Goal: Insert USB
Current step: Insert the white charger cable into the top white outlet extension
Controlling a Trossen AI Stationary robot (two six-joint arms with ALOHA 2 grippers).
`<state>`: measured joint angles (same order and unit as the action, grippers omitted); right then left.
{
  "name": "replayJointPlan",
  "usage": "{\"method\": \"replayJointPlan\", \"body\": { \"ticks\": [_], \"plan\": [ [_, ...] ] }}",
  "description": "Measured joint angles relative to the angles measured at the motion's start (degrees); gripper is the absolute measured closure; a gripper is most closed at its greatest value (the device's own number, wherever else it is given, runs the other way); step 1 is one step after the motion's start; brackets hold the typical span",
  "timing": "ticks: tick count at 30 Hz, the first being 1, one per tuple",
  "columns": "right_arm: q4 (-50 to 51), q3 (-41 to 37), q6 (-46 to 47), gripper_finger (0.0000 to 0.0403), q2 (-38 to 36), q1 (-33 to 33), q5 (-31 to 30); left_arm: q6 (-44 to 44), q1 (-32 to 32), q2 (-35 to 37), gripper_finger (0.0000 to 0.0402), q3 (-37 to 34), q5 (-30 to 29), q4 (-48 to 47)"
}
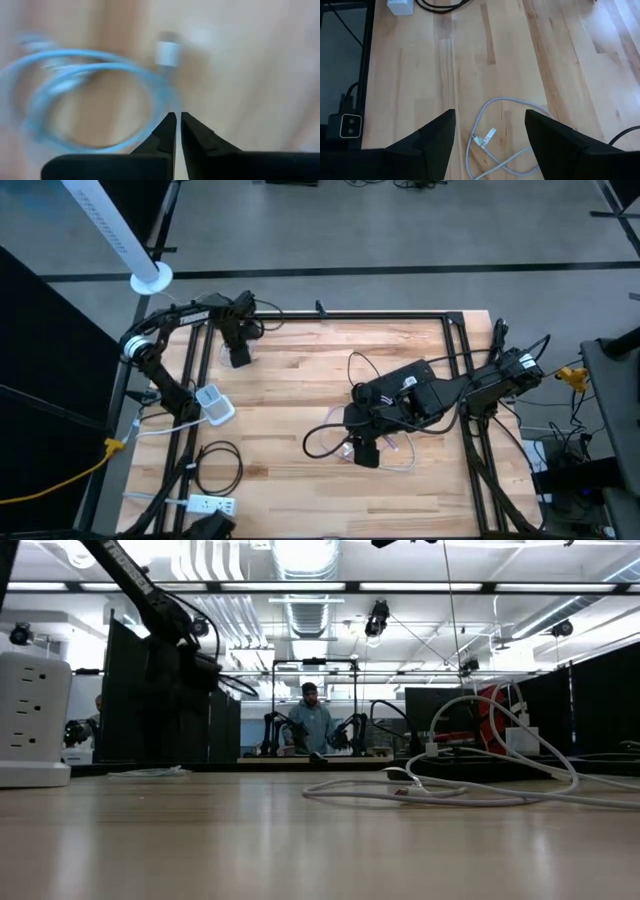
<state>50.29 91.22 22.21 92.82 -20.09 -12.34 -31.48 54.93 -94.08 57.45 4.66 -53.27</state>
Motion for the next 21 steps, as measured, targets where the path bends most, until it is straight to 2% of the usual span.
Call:
{"method": "replayJointPlan", "body": {
  "ticks": [2, 5, 10, 15, 21],
  "plan": [
    [0.0, 0.0, -0.6, 0.0175, 0.0, 0.1, -0.1, 3.1, 0.6, 1.2, 0.0401, 0.1, -1.9, 3.3],
    [0.0, 0.0, -1.2, 0.0170, 0.0, 0.1, -0.3, 2.8, 0.8, 1.8, 0.0396, 0.1, -2.2, 4.4],
    [0.0, 0.0, -1.3, 0.0164, 0.0, 0.1, -0.7, 3.7, 0.8, -0.3, 0.0364, -0.9, -5.5, 5.6],
    [0.0, 0.0, -1.7, 0.0171, 0.0, 0.1, -0.8, 5.8, 0.4, -3.1, 0.0341, -2.1, -3.7, 6.4],
    [0.0, 0.0, -2.3, 0.0175, 0.0, 0.1, -0.8, 9.9, -1.2, -2.9, 0.0339, -5.7, -1.5, 8.2]
  ]
}}
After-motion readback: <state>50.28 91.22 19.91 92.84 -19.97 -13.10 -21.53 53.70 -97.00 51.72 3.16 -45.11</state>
